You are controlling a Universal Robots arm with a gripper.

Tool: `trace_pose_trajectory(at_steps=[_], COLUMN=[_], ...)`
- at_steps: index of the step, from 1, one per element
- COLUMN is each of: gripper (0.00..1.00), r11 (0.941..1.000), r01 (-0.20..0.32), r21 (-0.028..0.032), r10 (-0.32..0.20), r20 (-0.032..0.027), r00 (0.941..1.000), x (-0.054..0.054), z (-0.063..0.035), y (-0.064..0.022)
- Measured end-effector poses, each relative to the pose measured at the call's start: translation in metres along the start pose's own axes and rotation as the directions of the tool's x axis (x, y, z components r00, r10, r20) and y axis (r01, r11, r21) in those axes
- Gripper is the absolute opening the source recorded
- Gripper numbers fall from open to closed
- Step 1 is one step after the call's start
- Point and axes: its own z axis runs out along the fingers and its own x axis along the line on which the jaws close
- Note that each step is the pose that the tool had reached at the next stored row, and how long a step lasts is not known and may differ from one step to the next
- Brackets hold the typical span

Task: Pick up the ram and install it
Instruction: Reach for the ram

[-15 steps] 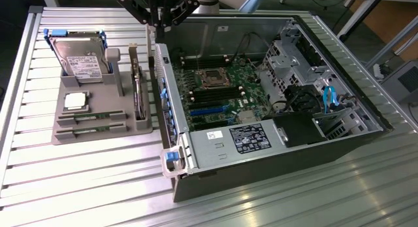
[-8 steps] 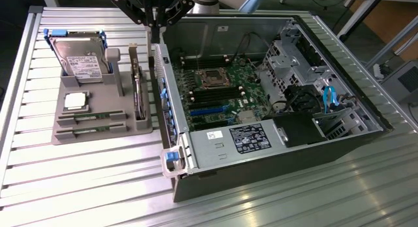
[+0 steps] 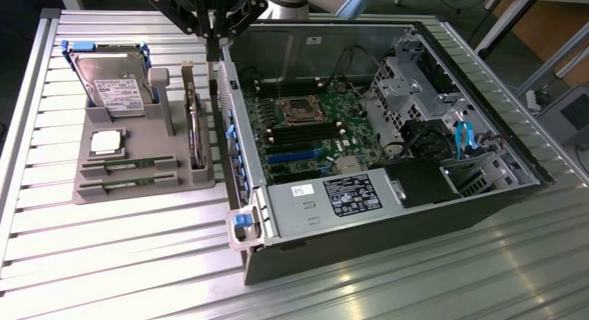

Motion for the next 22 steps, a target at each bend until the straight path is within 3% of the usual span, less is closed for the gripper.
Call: trace_pose_trajectory(at_steps=[22], gripper=[0.1], r11=[1.0], r01=[0.0], r21=[0.0], r10=[0.0], r20=[0.0], r00=[1.0], x=[0.023], z=[-0.0006], y=[-0.0017])
